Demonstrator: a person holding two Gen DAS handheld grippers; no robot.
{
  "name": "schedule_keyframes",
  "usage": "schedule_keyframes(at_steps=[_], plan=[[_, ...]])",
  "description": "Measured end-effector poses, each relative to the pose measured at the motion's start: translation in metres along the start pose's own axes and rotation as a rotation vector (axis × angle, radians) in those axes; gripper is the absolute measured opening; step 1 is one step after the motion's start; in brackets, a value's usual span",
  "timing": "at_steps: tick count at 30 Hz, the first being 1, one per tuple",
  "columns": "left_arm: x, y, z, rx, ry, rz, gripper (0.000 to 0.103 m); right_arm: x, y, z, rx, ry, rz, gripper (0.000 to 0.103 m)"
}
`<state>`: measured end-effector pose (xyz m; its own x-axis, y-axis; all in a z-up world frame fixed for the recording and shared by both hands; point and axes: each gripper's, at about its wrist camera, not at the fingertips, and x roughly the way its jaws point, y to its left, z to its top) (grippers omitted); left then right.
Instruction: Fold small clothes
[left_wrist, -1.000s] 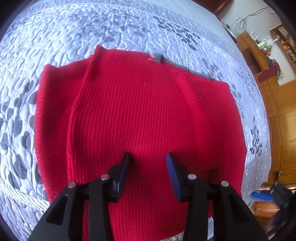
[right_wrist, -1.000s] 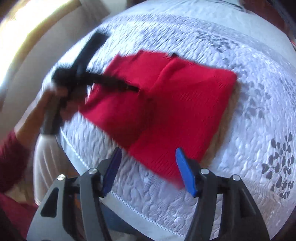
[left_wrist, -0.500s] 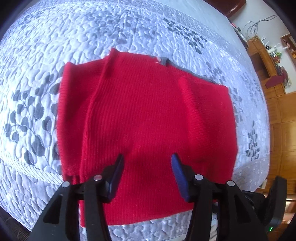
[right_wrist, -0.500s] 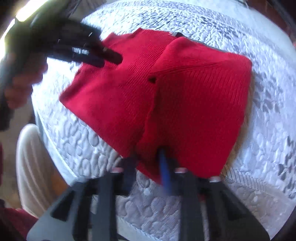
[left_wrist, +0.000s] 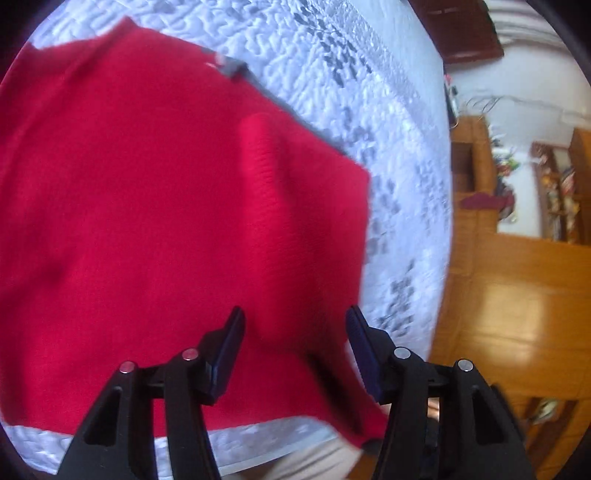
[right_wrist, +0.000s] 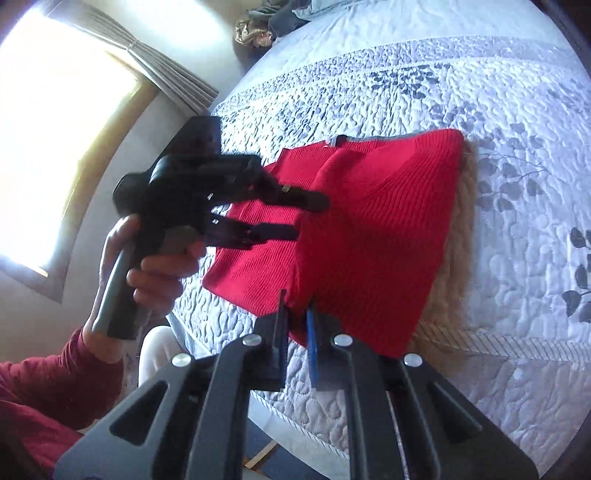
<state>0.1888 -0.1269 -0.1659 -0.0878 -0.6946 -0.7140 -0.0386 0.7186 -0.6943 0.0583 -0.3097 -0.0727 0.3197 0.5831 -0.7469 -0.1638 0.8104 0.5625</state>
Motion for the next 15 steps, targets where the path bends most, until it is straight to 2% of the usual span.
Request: schedule_keyframes(at_steps=[4, 8, 10, 12, 15], plan=[[0.02, -0.006, 0.015, -0.023, 0.005, 0.01, 0.057, 0.0, -0.002, 0.0, -0.002, -0.008, 0.022, 0.007], [0.036, -0.008, 0.027, -0.044, 0.027, -0.038, 0.055, -0.001, -0.004, -0.003, -0.01, -0.009, 0.029, 0.007], [0.036, -0.009, 0.033, -0.041, 0.009, -0.035, 0.043, -0.001, -0.004, -0.003, -0.012, -0.005, 0.029, 0.007], [0.037, -0.01, 0.038, -0.03, -0.002, -0.028, 0.023, -0.001, -0.003, -0.004, -0.013, -0.004, 0.033, 0.007], [0.034, -0.008, 0.042, -0.032, -0.012, -0.041, 0.018, 0.004, 0.004, -0.004, -0.022, 0.007, 0.035, 0.007]])
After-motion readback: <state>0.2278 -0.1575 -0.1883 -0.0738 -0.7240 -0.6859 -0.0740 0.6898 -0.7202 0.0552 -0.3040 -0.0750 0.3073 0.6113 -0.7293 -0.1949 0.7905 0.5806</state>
